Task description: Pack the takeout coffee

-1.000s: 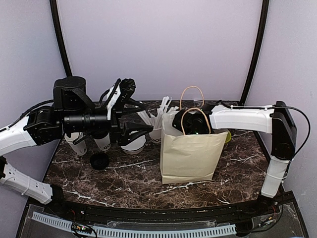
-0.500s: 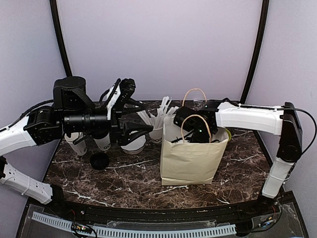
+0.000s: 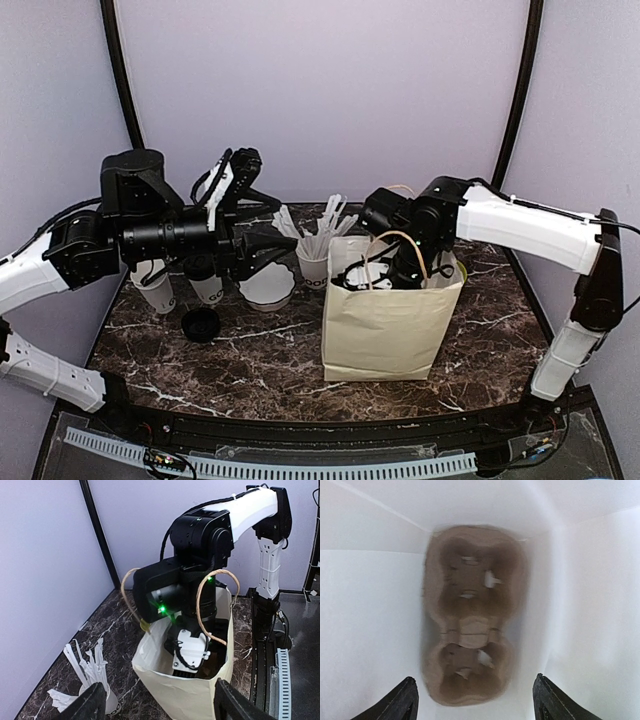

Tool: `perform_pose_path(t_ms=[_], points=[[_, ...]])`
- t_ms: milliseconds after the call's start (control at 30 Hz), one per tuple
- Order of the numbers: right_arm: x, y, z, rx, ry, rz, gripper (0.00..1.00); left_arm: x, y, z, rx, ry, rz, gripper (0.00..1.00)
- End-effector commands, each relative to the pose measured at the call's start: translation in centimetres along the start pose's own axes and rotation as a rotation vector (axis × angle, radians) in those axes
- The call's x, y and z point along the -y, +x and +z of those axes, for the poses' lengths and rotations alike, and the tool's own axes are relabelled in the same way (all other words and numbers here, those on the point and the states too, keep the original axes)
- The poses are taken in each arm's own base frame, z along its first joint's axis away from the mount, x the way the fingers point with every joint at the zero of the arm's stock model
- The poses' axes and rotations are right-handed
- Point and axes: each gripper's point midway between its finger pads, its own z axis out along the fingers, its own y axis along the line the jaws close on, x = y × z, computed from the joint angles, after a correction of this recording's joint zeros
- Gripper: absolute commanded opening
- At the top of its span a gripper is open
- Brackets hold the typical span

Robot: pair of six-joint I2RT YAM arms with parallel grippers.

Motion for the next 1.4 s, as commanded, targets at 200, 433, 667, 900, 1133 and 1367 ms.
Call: perform_pose_path(t_ms=[200,433,667,900,1133,1367], points=[[-1.7,-2.6,-7.5,0.21,0.063,-0.104,0.78,-1.8,0.9,1.2,-0.049,0.036,-0.057,0.76],[-1.9,-2.8,-8.3,0.25,0.083,-0.121,0.77,-1.1,0.6,3.7,-0.062,0.116,-0.08,0.76],[-3.0,-2.6,-10.8,0.32,0.114,-0.151,0.77,0.3,1.3,6.7,-0.064,0.227,-0.171,0.77],[-3.3,-2.1,-10.9,0.324,0.113,-0.151,0.77,0.1,2.2,10.9,-0.1,0.251,-0.259,0.74],[-3.3,-1.9,-11.0,0.323,0.124,-0.151,0.77,1.3,2.3,12.7,-0.099,0.348,-0.317,0.62],[-3.1,-2.0,-14.6,0.378,0.205,-0.171,0.76,0.5,2.5,14.1,-0.115,0.338,-0.34,0.13]])
